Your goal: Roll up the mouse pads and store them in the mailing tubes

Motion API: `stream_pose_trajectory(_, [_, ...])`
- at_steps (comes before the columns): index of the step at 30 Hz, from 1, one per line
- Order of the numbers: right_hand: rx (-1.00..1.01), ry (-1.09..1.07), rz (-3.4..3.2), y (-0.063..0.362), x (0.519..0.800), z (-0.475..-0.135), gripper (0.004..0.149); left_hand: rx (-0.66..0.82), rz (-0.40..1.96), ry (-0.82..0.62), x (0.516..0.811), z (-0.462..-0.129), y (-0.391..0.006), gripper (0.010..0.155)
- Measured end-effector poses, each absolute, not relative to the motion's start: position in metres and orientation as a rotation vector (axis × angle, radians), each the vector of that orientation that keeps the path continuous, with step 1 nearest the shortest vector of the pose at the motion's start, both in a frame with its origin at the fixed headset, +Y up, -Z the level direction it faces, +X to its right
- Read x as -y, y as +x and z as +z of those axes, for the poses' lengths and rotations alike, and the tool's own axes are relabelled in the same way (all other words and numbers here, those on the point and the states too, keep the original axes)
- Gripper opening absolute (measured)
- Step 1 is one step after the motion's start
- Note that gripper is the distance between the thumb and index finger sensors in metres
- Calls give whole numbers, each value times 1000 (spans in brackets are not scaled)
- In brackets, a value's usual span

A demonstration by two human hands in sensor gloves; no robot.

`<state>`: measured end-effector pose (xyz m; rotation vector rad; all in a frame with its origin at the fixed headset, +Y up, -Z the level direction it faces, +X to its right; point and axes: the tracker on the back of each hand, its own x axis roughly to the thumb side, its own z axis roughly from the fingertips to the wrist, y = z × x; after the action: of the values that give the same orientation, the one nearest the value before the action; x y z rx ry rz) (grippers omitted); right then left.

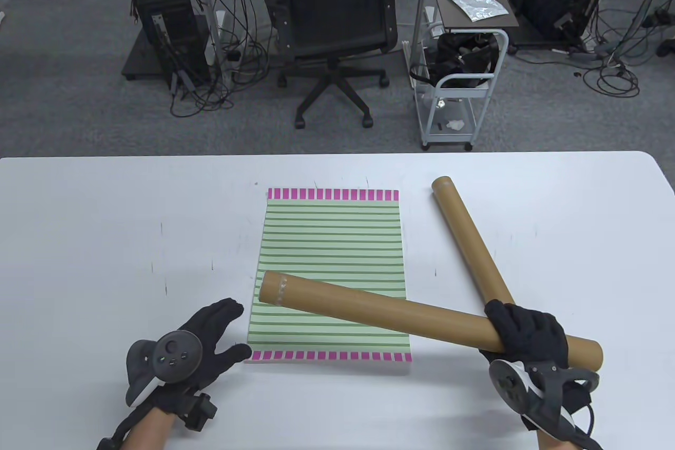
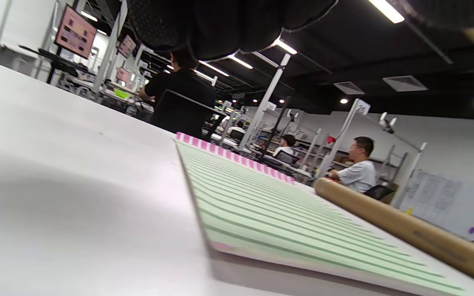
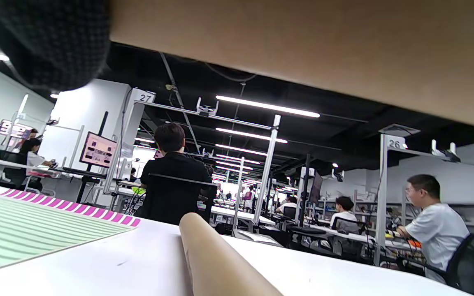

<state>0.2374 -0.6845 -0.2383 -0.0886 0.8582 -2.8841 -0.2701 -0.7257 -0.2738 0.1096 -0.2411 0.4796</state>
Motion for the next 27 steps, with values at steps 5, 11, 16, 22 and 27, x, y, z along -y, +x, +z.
stream_pose_trajectory(5, [-832, -222, -2781, 221, 689, -237, 69, 297, 739, 11, 730, -276, -264, 74])
stream_pose_trajectory(11, [-831, -224, -2735, 212, 691, -236, 70, 268, 927, -84, 738, -279, -264, 59])
stream_pose_trajectory(16, [-834, -234, -2721, 205, 692, -235, 70, 242, 1025, -142, 743, -279, -263, 53])
stream_pose_trajectory(22, [-804, -244, -2710, 203, 692, -235, 71, 172, 1011, -167, 745, -280, -262, 49])
stream_pose_trajectory(27, [-757, -254, -2750, 210, 693, -238, 71, 239, 1100, -206, 745, -282, -264, 49])
